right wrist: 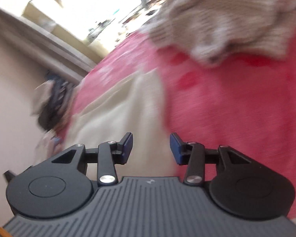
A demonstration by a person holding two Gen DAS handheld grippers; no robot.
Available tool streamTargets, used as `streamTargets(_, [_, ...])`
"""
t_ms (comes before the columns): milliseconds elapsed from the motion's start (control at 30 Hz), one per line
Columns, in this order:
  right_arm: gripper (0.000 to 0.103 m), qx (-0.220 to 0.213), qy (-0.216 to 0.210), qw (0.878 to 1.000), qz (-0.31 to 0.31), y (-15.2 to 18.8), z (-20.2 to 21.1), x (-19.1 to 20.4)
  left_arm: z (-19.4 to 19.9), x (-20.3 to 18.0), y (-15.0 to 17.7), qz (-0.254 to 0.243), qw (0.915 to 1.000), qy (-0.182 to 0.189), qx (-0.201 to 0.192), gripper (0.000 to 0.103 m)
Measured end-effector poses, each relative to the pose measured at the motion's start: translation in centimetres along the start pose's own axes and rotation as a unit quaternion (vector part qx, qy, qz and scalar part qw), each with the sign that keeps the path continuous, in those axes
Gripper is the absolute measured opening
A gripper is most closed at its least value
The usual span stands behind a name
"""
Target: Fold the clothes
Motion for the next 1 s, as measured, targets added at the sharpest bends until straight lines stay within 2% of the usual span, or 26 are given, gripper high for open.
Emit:
streamTargets(67, [0.048, 0.019, -0.023, 1.000, -0.007, 0.3, -0.7, 1.3, 0.5, 0.7, 0.9, 0.029, 0.9993, 0.017, 0.015, 0.069])
streamTargets(167, [0.055, 0.033, -0.047, 0.998, -0.027, 0.8, -1.2, 2.0, 0.5, 0.9, 2.3, 0.039, 0.9980, 0.032, 0.038, 0.077])
streamTargets(267, [0.058, 0.029, -0.024, 0.997, -0.064, 1.2, -1.2, 0.4, -0.9, 1.1, 3.9, 0.065, 0.9947, 0.043, 0.067, 0.079])
streamTargets(367, [0.059, 0.041, -0.027, 0.988, -0.143, 2.7, -0.5, -2.1, -2.5, 1.2, 5.2, 0.087, 0.9907, 0.053, 0.090, 0.079])
streamTargets(467, [0.061, 0.049, -0.019, 0.984, -0.173, 4.6, 0.1, -3.5, -3.5, 1.6, 5.2, 0.111, 0.9890, 0.062, 0.077, 0.083])
streamTargets(600, [0.061, 0.045, -0.021, 0.982, -0.183, 5.8, 0.5, -3.7, -4.2, 2.3, 4.4, 0.142, 0.9862, 0.068, 0.051, 0.083])
streamTargets(700, [0.061, 0.037, -0.031, 0.992, -0.118, 5.1, 0.5, -1.1, -4.6, 2.9, 3.6, 0.164, 0.9842, 0.062, 0.027, 0.083])
streamTargets(800, [0.061, 0.023, -0.041, 0.999, 0.010, 4.1, 0.3, 4.1, -5.2, 3.6, 3.3, 0.200, 0.9774, 0.068, 0.011, 0.083])
streamTargets(867, [0.061, 0.013, -0.042, 0.994, 0.101, 3.8, -0.7, 7.9, -5.9, 3.5, 3.0, 0.203, 0.9768, 0.068, 0.005, 0.083])
streamTargets(1000, [0.060, 0.010, -0.019, 0.971, 0.238, 3.9, -4.7, 13.7, -7.1, 3.2, 2.5, 0.200, 0.9779, 0.059, 0.000, 0.083])
Point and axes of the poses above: each gripper's, at about its wrist camera, not at the fingertips, and z roughly against the way its jaws point, x to its left, y to its underside, the point moved 3 cm from there along -z, roughly the way its jaws point, and after that the axes turned 9 degrees about y, right-handed, at the moved point
